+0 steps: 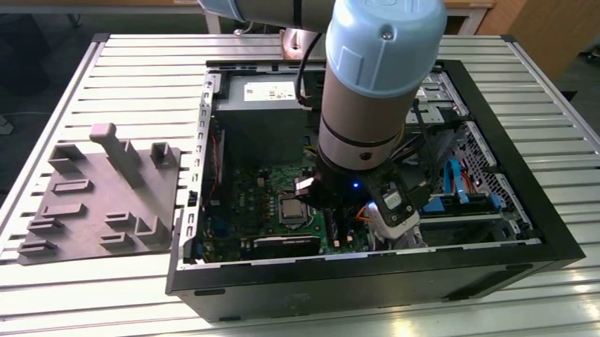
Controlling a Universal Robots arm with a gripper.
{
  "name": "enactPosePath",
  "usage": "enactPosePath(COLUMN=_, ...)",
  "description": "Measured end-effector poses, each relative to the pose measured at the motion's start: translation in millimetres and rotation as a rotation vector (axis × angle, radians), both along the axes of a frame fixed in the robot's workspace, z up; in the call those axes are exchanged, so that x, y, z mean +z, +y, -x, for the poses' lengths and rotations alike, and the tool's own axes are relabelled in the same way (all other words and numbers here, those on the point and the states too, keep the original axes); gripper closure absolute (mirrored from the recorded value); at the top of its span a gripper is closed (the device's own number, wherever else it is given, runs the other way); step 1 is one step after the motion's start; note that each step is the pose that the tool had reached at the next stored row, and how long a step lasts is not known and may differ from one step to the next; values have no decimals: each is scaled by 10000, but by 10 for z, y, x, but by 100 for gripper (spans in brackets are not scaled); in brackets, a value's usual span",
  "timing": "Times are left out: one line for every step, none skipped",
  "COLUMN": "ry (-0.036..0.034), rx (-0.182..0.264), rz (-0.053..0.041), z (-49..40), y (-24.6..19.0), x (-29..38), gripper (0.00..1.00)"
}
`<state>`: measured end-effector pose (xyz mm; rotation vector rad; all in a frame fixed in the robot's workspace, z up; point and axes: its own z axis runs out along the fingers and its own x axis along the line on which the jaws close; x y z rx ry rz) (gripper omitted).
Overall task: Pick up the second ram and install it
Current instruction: 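Press down the second ram until it locks into place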
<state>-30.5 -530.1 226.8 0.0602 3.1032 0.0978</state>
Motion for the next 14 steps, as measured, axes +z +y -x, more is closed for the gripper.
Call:
enactPosePath(ry=0, rx=0, rz=-1, z=0, y=0, x=-2, gripper=89)
enactPosePath(ry=-1, rx=0, rz=-3, z=0, y=0, x=-7, gripper=89)
enactPosePath(ry=-1, rx=0, rz=-3, z=0, y=0, x=-12, gripper=89)
enactPosePath(ry=0, rx=0, rz=-1, z=0, y=0, x=-15, gripper=89)
enactPosePath(ry=0, rx=0, rz=-1, z=0, y=0, x=-19, gripper=89)
enactPosePath(ry=0, rx=0, rz=-2, z=0, y=0, x=-24, gripper=89)
enactPosePath(ry=0, rx=0, rz=1, z=0, y=0, x=-25, gripper=89)
enactPosePath(ry=1, rx=0, rz=2, z=0, y=0, x=-25, gripper=89)
enactPosePath(ry=1, rx=0, rz=2, z=0, y=0, x=-25, gripper=89)
enactPosePath(ry=0, rx=0, rz=-1, z=0, y=0, x=-28, gripper=89)
enactPosePath(ry=-1, rx=0, rz=-4, z=0, y=0, x=-32, gripper=89)
enactPosePath(ry=-2, rx=0, rz=-5, z=0, y=1, x=-38, gripper=89)
enactPosePath(ry=-1, rx=0, rz=-2, z=0, y=0, x=-41, gripper=89)
enactPosePath(ry=0, rx=0, rz=-1, z=0, y=0, x=-45, gripper=89)
